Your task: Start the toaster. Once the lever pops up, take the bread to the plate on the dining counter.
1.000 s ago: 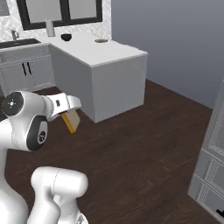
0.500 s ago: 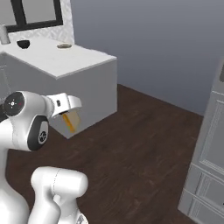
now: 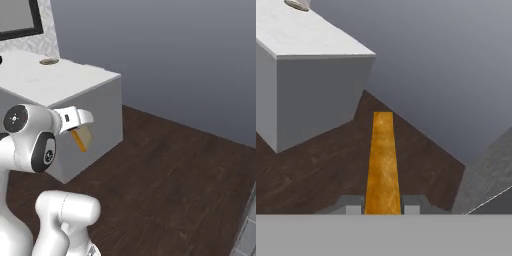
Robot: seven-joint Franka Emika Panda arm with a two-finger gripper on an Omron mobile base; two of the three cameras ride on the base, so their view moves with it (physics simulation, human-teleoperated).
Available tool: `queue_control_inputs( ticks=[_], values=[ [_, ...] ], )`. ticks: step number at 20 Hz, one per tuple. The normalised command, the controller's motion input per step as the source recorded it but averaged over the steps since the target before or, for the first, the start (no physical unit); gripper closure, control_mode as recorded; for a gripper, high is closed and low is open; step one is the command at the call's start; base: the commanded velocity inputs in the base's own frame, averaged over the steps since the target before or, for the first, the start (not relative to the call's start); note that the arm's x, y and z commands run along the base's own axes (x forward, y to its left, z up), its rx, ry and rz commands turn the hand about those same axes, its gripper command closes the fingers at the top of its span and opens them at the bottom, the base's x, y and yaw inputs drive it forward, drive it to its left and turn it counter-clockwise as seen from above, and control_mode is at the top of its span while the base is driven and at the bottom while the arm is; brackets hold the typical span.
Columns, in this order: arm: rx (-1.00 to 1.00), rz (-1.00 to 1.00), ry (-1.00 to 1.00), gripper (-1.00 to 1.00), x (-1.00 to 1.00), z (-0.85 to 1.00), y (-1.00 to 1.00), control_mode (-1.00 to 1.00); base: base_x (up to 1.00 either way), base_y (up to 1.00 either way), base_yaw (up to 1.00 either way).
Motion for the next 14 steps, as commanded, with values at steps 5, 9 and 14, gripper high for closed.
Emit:
queue_control_inputs(
  ticks=[5, 9, 14],
  values=[
    [0.0, 0.0, 0.0, 1.0, 0.0, 0.0, 0.0, 1.0, 1.0, 0.15, -0.26],
    [0.0, 0.0, 0.0, 1.0, 0.0, 0.0, 0.0, 1.0, 1.0, 0.01, -0.24],
    [0.0, 0.0, 0.0, 1.0, 0.0, 0.0, 0.0, 1.0, 1.0, 0.06, -0.21]
  ],
)
